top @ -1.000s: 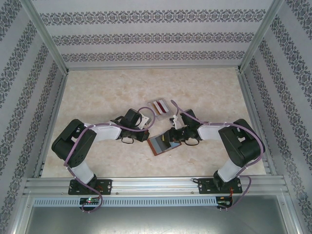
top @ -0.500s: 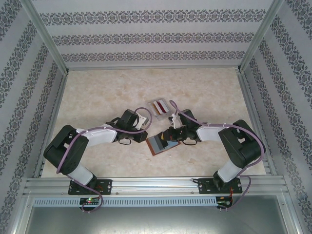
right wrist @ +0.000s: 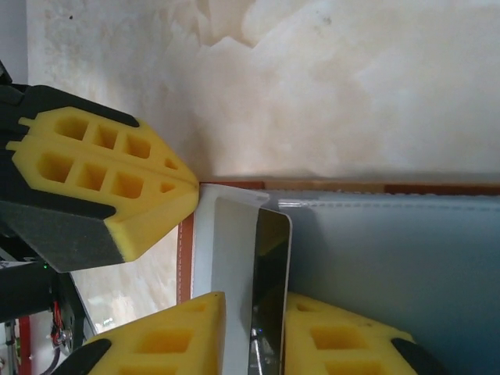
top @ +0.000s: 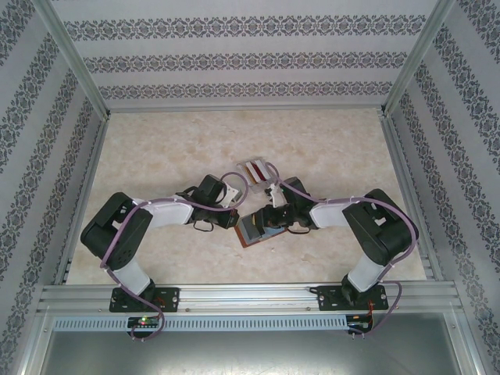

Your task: Put the credit cards into the card holder

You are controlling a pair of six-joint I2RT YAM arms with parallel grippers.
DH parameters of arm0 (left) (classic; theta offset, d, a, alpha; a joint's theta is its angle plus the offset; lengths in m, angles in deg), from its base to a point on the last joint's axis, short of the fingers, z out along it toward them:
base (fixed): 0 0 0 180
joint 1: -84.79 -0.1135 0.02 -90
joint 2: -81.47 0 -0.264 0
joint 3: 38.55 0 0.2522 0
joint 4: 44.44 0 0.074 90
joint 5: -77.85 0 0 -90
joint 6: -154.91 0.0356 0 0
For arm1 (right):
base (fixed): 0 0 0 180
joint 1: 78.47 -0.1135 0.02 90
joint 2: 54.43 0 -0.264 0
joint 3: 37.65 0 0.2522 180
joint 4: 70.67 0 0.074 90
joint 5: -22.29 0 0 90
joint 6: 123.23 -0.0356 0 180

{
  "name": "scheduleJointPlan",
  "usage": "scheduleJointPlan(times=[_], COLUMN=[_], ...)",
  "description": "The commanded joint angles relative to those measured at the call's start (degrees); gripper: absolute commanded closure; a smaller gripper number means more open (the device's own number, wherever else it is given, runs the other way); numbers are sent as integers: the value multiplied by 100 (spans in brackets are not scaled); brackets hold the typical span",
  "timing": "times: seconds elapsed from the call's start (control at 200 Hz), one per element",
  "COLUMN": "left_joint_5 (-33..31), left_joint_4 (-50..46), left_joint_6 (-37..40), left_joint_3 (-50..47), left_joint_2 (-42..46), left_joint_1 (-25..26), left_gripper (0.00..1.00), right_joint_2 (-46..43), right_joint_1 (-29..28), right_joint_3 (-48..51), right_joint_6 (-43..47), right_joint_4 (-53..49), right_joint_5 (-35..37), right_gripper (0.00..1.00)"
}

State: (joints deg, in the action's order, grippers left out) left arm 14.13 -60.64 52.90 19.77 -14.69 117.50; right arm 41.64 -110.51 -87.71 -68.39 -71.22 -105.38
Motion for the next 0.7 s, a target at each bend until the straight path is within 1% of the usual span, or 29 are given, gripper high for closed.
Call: scheduleJointPlan(times=[0.0,0.035,0.09,0.155,0.21,0.415,0.595,0.699], left_joint_5=[-584,-619,-642,-680,-738,-749,-714,-756], left_joint_4=[-393,-438,-504,-504,-494,-496,-500,-532], left_joint_6=[-2,4,-3,-7,-26,-35,-63,-65], left_joint_3=[79,106,147,146,135,149,161,163], left_joint_2=[-216,-235,-260,-264,-268,-261,-272,-282], left_joint_1=[54,54,58,56,53,58,52,58], left_gripper=[100,100,100,100,100,100,100,100], right_joint_2=[-263,-386,-524,-617,-655,-310,-13,81], right_joint_1=[58,94,148,188,188,-28,-329,-489], right_joint_3=[0,-7,-56,-135,-146,-336,-670,-809], right_joint_6=[399,484,637,786,806,759,757,711], right_joint_4=[-992,-1181,-1492,-1816,-1885,-1799,-1830,-1825], right_joint_5=[453,558,697,811,849,687,680,646], right_gripper=[68,65,64,63,63,83,93,94])
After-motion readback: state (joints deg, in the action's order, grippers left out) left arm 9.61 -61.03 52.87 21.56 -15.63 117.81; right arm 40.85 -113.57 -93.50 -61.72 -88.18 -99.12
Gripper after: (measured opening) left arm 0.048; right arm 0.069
